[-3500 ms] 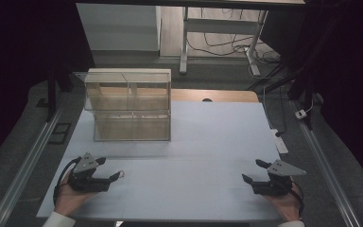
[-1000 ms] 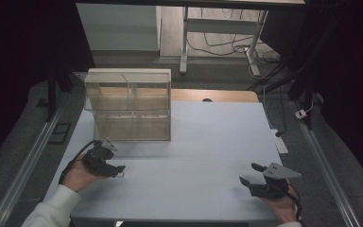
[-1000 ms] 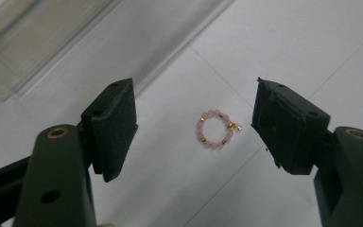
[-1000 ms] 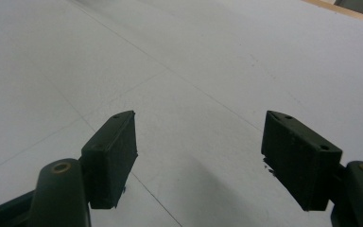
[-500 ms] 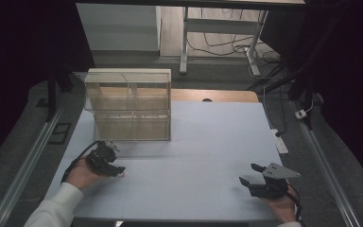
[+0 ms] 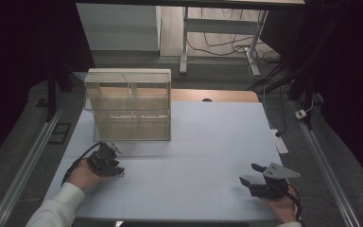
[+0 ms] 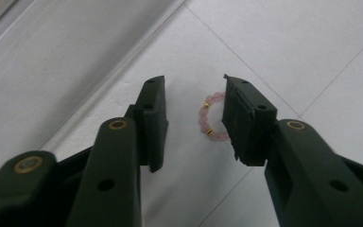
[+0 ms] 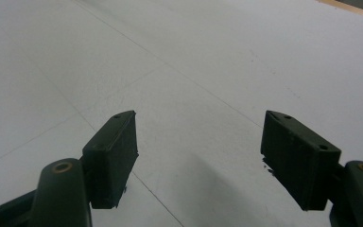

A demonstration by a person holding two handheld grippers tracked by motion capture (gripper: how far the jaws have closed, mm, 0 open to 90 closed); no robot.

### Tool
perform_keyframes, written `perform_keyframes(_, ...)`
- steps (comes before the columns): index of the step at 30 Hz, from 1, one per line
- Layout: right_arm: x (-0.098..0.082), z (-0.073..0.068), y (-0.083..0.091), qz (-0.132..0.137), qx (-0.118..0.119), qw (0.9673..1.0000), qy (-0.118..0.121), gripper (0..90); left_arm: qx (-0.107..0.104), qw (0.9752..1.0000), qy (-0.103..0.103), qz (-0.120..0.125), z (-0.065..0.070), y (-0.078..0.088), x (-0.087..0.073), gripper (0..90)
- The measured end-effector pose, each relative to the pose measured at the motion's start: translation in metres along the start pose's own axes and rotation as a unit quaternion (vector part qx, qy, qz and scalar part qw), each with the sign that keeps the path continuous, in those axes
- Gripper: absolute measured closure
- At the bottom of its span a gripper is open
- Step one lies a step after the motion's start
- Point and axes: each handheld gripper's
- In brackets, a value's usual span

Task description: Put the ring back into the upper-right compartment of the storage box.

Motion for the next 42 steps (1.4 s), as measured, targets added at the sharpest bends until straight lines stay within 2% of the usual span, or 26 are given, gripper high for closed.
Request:
perform_keyframes(9,0.0,0.0,0.0,0.0,-0.002,1.0,0.0,27.4,-0.006,0.9999,-0.005,-0.006,0.001,-0.002,0.0,66.0)
perform_keyframes(16,0.0,0.0,0.0,0.002,-0.002,1.0,-0.001,27.4,-0.005,1.0,-0.003,-0.005,0.001,-0.004,-0.002,75.2)
perform_keyframes(20,0.0,-0.001,0.001,0.001,-0.003,1.0,0.001,27.5,-0.009,0.9999,-0.008,-0.003,0.003,-0.004,-0.002,83.9)
perform_keyframes(23,0.0,0.0,0.0,0.0,-0.003,1.0,0.0,27.5,-0.009,0.9999,-0.007,0.0,0.003,-0.004,-0.003,85.3)
perform_keyframes(32,-0.001,0.0,0.001,0.002,-0.004,1.0,-0.001,27.6,-0.011,0.9996,-0.002,0.025,0.005,-0.001,-0.01,86.0)
perform_keyframes(42,-0.001,0.0,0.001,0.0,-0.006,1.0,-0.001,27.6,-0.015,0.9975,0.021,0.066,-0.001,0.013,-0.017,86.0)
Point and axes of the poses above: each handheld gripper's, and its own axes: y roughly backward along the jaws, x roughly out of its top, z roughly to its right, and after that the axes turned 13 degrees about x, right-handed
